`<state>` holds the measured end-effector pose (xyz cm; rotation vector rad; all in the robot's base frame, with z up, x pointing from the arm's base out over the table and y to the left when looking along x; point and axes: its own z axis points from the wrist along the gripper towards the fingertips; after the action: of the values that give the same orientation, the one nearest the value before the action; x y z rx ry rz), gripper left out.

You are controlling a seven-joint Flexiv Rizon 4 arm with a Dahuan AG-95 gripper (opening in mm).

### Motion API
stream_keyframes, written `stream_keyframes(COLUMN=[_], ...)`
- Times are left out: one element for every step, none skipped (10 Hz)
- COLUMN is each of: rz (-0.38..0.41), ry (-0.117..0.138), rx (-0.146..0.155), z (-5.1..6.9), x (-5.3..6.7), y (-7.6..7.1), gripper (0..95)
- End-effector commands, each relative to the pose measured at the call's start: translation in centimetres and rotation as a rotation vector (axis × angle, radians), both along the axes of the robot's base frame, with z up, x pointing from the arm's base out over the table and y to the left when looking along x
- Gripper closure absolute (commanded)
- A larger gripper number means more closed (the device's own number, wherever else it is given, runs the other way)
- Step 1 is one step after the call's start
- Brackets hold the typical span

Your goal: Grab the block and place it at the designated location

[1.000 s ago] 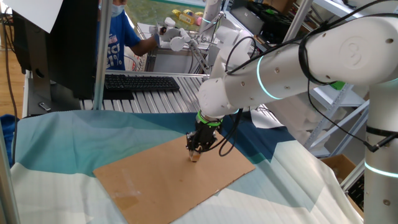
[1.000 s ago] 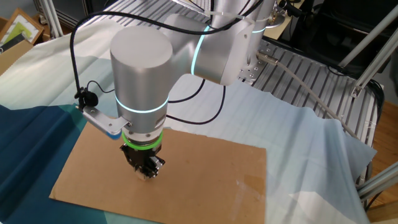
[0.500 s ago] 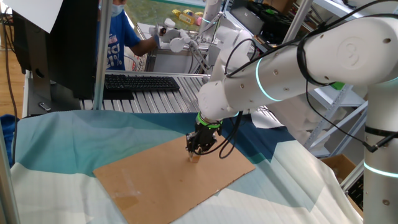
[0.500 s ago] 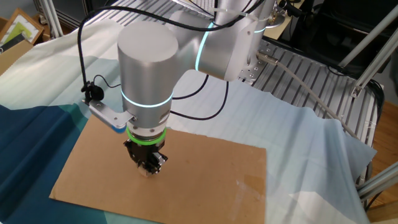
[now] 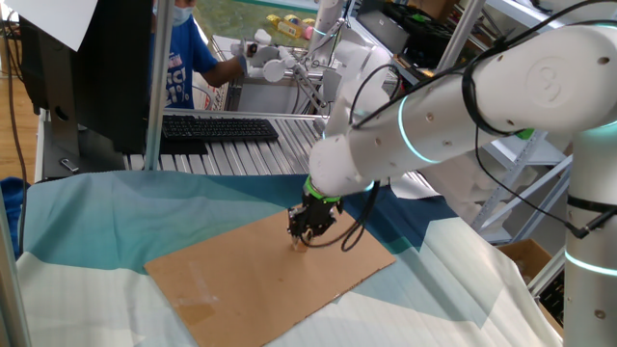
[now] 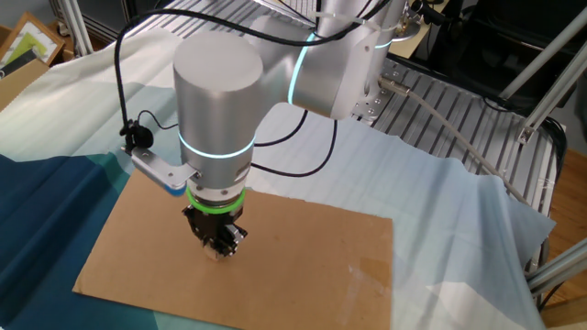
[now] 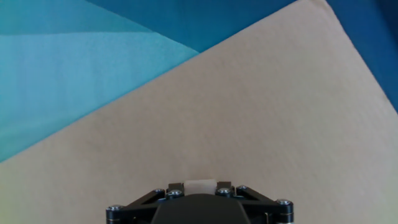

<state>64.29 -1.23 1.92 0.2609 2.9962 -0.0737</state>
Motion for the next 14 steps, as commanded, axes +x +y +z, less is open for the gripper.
stream_keyframes(rz=[-0.036,-0.039,-0.047,-0.057,-0.059,-0.056,-0.052,-0.069,-0.092,-0.093,-0.088,-0.086,-0.08,-0.077], ry=[0.019,0.025,0.027,0.048,0.08,0.141,0.19,0.208,0.211,0.229,0.228,0.22,0.216,0.217], rx=[0.022,0.024,0.027,0.029,0.03,0.025,0.024,0.023,0.022,0.021,0.021,0.017,0.016,0.017], z=[0.3,0.4,0.6,1.3,2.3,4.2,5.4,6.6,7.0,7.4,7.6,7.7,7.7,7.8], x=[0.1,0.1,0.0,-0.1,-0.3,-0.8,-1.1,-1.3,-1.2,-1.2,-1.3,-1.3,-1.2,-1.2], y=[0.1,0.1,0.1,0.0,0.1,0.3,0.3,0.3,0.6,0.6,0.5,0.5,0.5,0.5], gripper=[0.0,0.0,0.0,0.0,0.0,19.0,19.0,38.0,38.0,38.0,57.0,57.0,57.0,57.0])
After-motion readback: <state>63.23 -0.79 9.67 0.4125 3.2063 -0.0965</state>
